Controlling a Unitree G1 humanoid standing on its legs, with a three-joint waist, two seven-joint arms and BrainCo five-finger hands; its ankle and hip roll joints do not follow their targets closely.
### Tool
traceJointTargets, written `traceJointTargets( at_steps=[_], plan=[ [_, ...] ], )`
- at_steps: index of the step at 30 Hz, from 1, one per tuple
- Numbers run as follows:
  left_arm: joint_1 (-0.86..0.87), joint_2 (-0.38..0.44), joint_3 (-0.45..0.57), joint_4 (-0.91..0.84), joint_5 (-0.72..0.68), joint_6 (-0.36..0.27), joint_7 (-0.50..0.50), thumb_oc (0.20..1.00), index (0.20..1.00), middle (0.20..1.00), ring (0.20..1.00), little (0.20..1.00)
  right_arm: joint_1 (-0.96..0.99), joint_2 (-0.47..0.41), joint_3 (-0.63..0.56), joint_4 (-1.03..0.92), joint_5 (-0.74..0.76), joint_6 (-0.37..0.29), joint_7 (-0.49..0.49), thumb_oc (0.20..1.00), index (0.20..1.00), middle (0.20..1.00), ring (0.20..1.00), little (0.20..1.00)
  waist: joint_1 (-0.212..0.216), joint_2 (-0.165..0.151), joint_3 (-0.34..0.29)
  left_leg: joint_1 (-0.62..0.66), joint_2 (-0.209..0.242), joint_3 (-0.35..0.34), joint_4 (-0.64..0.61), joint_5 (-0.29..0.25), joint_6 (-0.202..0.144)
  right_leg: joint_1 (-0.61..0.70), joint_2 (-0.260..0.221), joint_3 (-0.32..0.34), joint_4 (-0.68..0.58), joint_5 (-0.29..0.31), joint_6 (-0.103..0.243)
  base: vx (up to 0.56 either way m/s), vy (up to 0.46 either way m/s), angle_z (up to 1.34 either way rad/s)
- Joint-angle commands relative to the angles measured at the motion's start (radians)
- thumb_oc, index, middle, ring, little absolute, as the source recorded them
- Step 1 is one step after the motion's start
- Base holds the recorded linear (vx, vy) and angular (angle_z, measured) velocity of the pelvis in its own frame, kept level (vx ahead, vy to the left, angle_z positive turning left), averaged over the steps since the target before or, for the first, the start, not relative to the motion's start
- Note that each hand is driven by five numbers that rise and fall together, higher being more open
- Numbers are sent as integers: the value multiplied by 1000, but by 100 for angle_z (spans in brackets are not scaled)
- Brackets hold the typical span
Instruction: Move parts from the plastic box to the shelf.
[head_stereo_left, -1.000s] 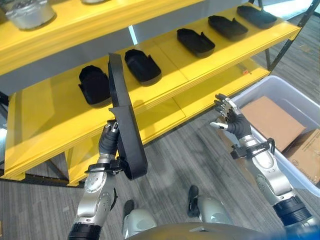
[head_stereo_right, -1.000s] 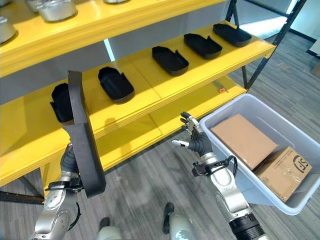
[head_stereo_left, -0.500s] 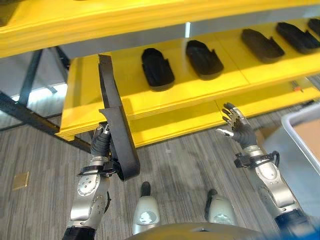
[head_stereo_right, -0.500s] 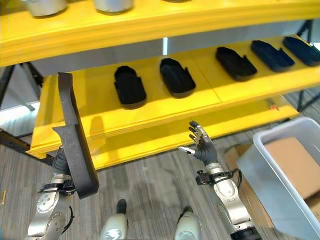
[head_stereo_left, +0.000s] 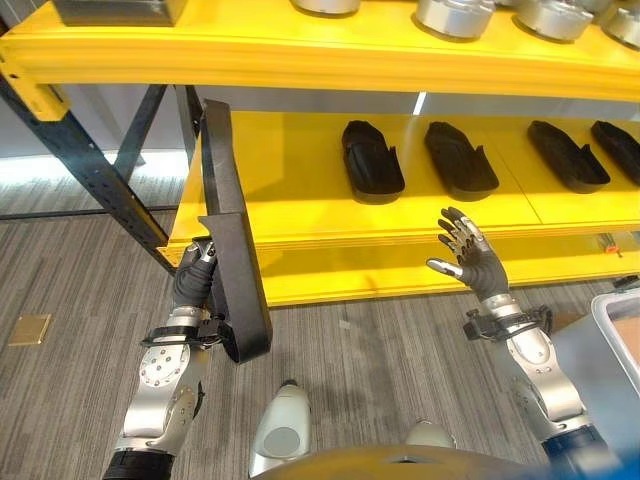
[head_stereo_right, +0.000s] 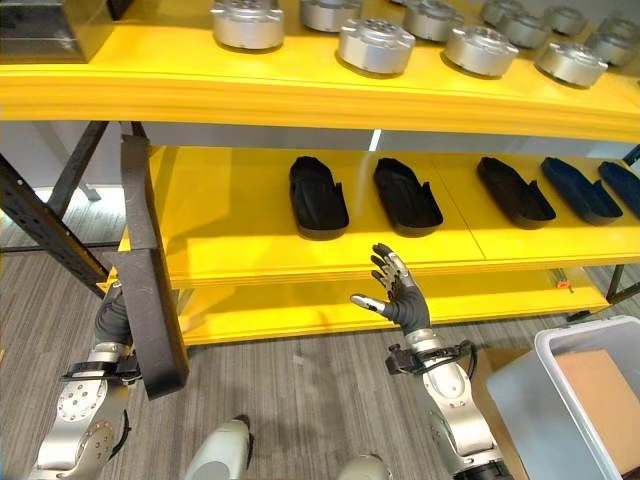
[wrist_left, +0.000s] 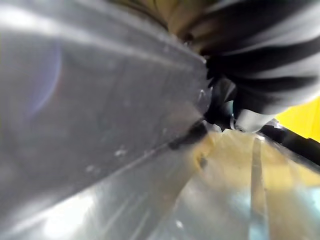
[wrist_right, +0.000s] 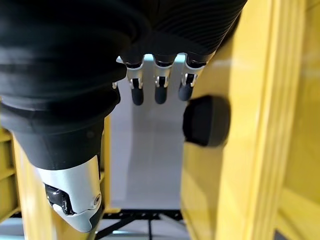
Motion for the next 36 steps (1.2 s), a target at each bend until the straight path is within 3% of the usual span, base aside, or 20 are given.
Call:
traceJointTargets(
  at_steps=[1, 3, 5, 6, 7, 8, 11, 14, 15, 22, 29, 36],
  plan=[
    [12, 28, 48, -131, 7, -48, -9, 200, 200, 200, 200, 200, -63, -10, 32, -36, -8, -39, -3, 1000, 1000, 1000, 1000, 1000, -13, 33, -36, 3, -20, -13, -127, 12, 63, 10, -59, 76, -13, 242, 39, 32, 367, 6],
    [6, 38, 35, -122, 18, -46, -11, 200, 200, 200, 200, 200, -70, -3, 53, -26, -8, -36, -1, 1000, 1000, 1000, 1000, 1000, -20, 49, -35, 36, -47, -5, -142, 17, 92, -25, -80, 108, 58, 332, 12, 55, 420, 4],
    [-13, 40, 27, -111, 23, -45, -6, 200, 200, 200, 200, 200, -81, 4, 74, -14, -1, -34, 3, 1000, 1000, 1000, 1000, 1000, -21, 68, -24, 92, -52, 2, -188, 28, 111, -78, -60, 104, 154, 294, -14, 68, 382, -3],
    [-16, 39, 28, -111, 32, -44, -9, 200, 200, 200, 200, 200, -82, 4, 80, -9, -2, -33, 8, 1000, 1000, 1000, 1000, 1000, -29, 77, -17, 122, -54, -1, -217, 31, 116, -118, -14, 115, 187, 242, -26, 137, 306, -25],
    [-32, 35, 13, -102, 37, -49, -7, 200, 200, 200, 200, 200, -86, -1, 86, -8, 8, -35, 18, 1000, 1000, 1000, 1000, 1000, -54, 81, -5, 171, -58, -16, -263, 38, 120, -202, 113, 144, 190, 139, -50, 194, 254, -35],
    [-43, 28, 7, -94, 36, -48, -8, 200, 200, 200, 200, 200, -90, -10, 87, -7, 17, -35, 28, 1000, 1000, 1000, 1000, 1000, -69, 79, 15, 203, -67, -10, -271, 30, 122, -247, 168, 150, 139, 111, -53, 185, 161, -22],
    [-60, 7, -12, -84, 36, -53, 0, 200, 200, 200, 200, 200, -106, -19, 97, 2, 19, -37, 25, 1000, 1000, 1000, 1000, 1000, -92, 67, 42, 221, -91, -18, -253, 1, 116, -273, 202, 172, -2, 130, -32, 141, -6, 32],
    [-53, -12, -19, -84, 32, -55, -6, 200, 200, 200, 200, 200, -103, -18, 96, -4, 18, -36, 32, 1000, 1000, 1000, 1000, 1000, -88, 57, 43, 221, -100, -21, -228, -21, 114, -231, 182, 176, -22, 133, -20, 133, -71, 76],
    [-55, -14, -26, -77, 27, -62, -5, 200, 200, 200, 200, 200, -109, -21, 94, 2, 25, -41, 33, 1000, 1000, 1000, 1000, 1000, -92, 51, 35, 224, -98, -20, -223, -33, 111, -211, 212, 205, -39, 125, -22, 180, -141, 13],
    [-34, -11, -31, -84, 0, -61, -2, 200, 200, 200, 200, 200, -109, -30, 67, -2, 37, -48, 29, 1000, 1000, 1000, 1000, 1000, -93, 44, -5, 257, -25, -43, -254, -55, 73, -183, 244, 164, -4, 62, -25, 179, -189, -8],
    [-45, -21, -41, -90, 2, -62, 13, 200, 200, 200, 200, 200, -111, -29, 40, 6, 45, -59, 12, 1000, 1000, 1000, 1000, 1000, -101, 56, -31, 308, 76, -50, -346, -21, 17, -163, 291, 132, 13, -2, -53, 150, -203, 18],
    [-58, -33, -44, -94, 7, -65, 23, 200, 200, 200, 200, 200, -125, -30, 44, 6, 50, -65, 11, 1000, 1000, 1000, 1000, 1000, -105, 76, -35, 313, 101, -49, -370, 0, 2, -166, 305, 132, 16, -19, -67, 41, -71, -2]
  ],
)
